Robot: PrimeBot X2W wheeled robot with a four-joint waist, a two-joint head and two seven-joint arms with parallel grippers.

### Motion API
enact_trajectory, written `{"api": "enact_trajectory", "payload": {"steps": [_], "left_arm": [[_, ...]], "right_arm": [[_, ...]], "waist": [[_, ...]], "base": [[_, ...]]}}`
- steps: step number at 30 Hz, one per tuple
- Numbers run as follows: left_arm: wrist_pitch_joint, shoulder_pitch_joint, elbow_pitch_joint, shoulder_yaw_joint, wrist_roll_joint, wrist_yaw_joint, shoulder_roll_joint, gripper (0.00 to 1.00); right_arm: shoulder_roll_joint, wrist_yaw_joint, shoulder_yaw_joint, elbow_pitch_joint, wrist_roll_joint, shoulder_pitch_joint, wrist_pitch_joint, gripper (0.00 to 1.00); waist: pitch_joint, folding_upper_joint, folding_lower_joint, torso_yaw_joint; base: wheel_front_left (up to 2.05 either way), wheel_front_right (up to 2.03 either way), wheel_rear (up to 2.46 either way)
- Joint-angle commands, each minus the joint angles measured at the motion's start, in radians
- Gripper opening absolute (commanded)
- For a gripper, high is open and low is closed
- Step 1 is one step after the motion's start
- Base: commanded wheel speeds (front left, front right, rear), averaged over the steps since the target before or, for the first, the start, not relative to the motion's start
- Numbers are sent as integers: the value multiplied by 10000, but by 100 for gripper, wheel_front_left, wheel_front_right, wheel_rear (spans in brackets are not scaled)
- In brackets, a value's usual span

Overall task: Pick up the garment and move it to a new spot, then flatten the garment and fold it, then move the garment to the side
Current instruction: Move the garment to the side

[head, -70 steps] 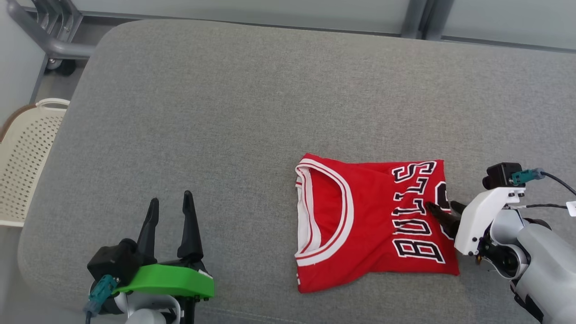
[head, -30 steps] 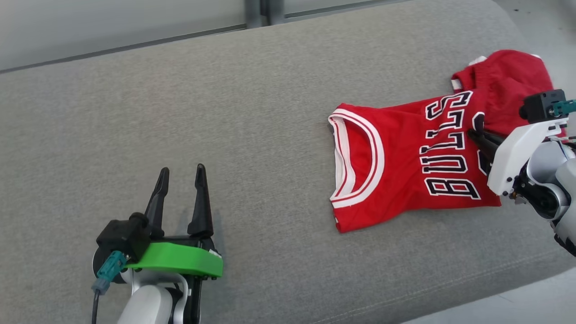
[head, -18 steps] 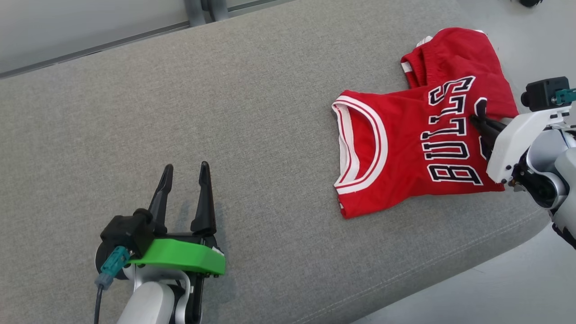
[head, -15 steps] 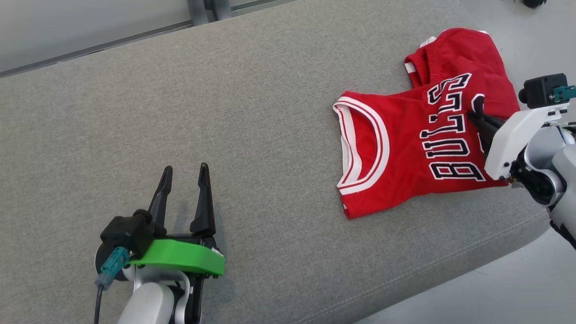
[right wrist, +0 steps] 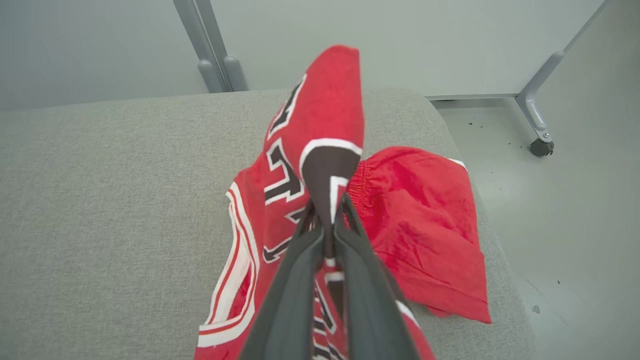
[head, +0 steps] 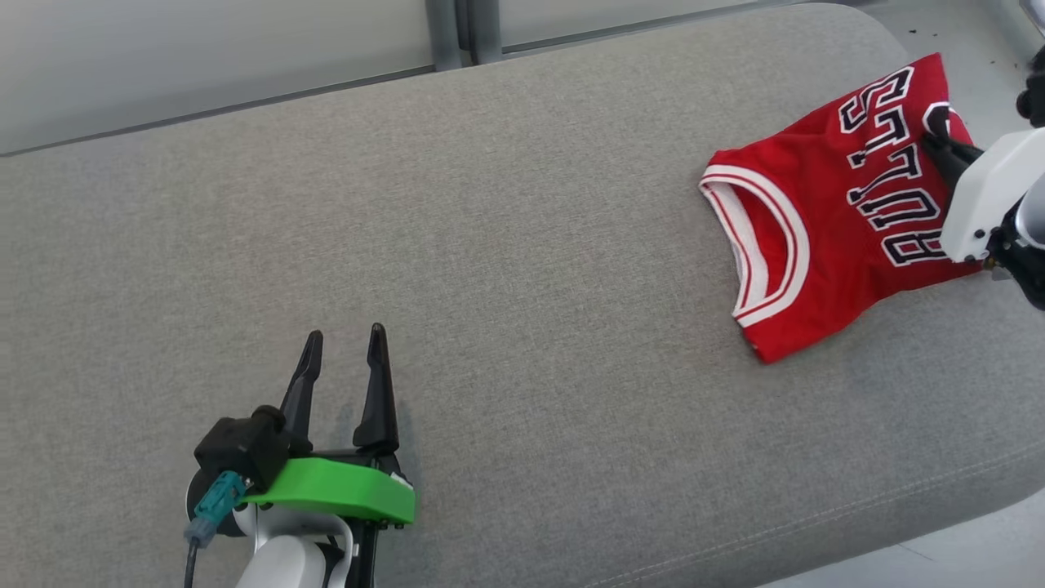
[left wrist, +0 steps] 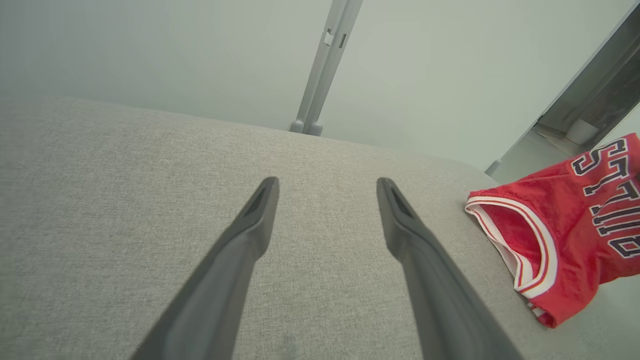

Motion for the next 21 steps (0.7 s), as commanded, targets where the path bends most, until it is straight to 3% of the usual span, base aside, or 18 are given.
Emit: {"api": "enact_trajectory", "payload": {"steps": [1, 11, 21], "left_arm": [[-34, 110, 27, 7, -67, -40, -7, 100], [-34, -14, -151, 20, 77, -39, 170, 100], [318, -429, -646, -155, 376, 34, 499, 100]], "right_arm": [[-162, -14, -103, 112, -146, -148, -2, 0], [-821, -14, -495, 765, -710, -554, -251, 0], [-1474, -14, -445, 1584, -2036, -1130, -1334, 0]], "waist": [[-86, 0, 0, 247], [389, 0, 0, 533], [1333, 0, 0, 761]], "base": [[0, 0, 0], [0, 0, 0], [0, 0, 0]]}}
